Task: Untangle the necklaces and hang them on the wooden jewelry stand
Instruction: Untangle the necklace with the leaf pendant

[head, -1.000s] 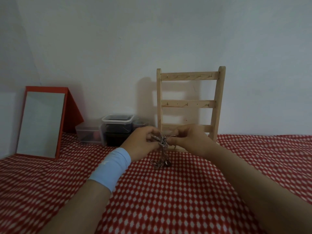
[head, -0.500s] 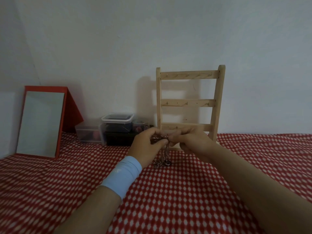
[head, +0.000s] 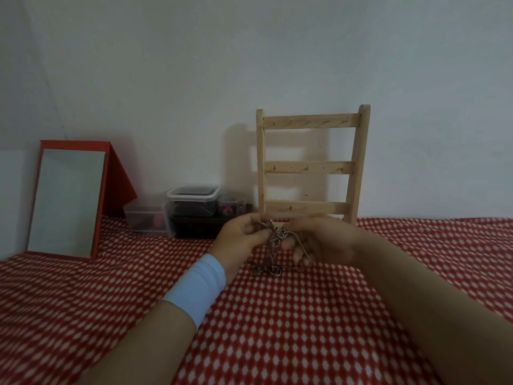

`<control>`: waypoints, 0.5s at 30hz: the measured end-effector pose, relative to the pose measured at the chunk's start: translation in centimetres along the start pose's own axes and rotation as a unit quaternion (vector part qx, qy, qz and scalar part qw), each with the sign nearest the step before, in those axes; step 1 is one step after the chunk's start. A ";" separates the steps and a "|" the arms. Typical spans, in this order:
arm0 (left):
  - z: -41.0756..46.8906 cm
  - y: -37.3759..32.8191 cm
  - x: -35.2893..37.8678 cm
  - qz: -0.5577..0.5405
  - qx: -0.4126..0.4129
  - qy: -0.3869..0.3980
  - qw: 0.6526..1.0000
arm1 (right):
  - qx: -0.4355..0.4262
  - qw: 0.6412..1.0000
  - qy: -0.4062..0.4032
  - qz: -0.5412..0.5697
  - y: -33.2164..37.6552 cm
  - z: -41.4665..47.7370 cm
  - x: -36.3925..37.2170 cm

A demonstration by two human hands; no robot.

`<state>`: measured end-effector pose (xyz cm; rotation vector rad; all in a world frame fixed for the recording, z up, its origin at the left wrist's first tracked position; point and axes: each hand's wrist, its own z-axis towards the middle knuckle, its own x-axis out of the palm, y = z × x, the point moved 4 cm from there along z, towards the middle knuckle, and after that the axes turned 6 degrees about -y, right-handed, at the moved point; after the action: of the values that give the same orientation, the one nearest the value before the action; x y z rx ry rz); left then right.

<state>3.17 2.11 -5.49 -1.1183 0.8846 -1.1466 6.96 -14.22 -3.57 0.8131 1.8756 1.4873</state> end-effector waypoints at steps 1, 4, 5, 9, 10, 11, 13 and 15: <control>0.0 0.0 0.0 -0.035 -0.013 0.011 0.999 | 0.001 1.000 0.025 0.005 0.1 -0.1 0.1; 0.2 0.1 -0.3 -0.133 -0.050 0.015 0.990 | 0.004 0.996 0.084 0.009 0.0 0.0 0.5; 0.2 0.1 -0.3 -0.153 -0.057 0.014 0.986 | 0.005 0.996 0.091 0.001 -0.1 0.0 0.6; 0.4 0.2 -0.1 -0.159 -0.073 -0.005 0.985 | -0.051 0.997 0.050 -0.032 0.2 0.1 0.4; 0.4 0.3 -0.3 -0.125 -0.070 -0.009 0.990 | -0.075 0.996 0.036 -0.025 0.3 0.1 0.3; 0.4 0.3 -0.6 -0.071 -0.061 -0.008 0.996 | -0.092 0.996 0.018 -0.010 0.3 0.2 0.1; 0.3 0.4 -0.9 0.000 -0.054 0.027 0.998 | -0.119 0.993 -0.026 0.009 0.3 0.4 -0.2; -0.3 0.3 -0.6 -0.031 -0.080 0.074 0.994 | -0.146 0.987 -0.064 -0.018 0.5 0.5 -0.4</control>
<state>2.85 2.64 -5.88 -1.2104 1.0777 -1.2386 7.66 -14.16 -3.18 0.7125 1.5259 1.5999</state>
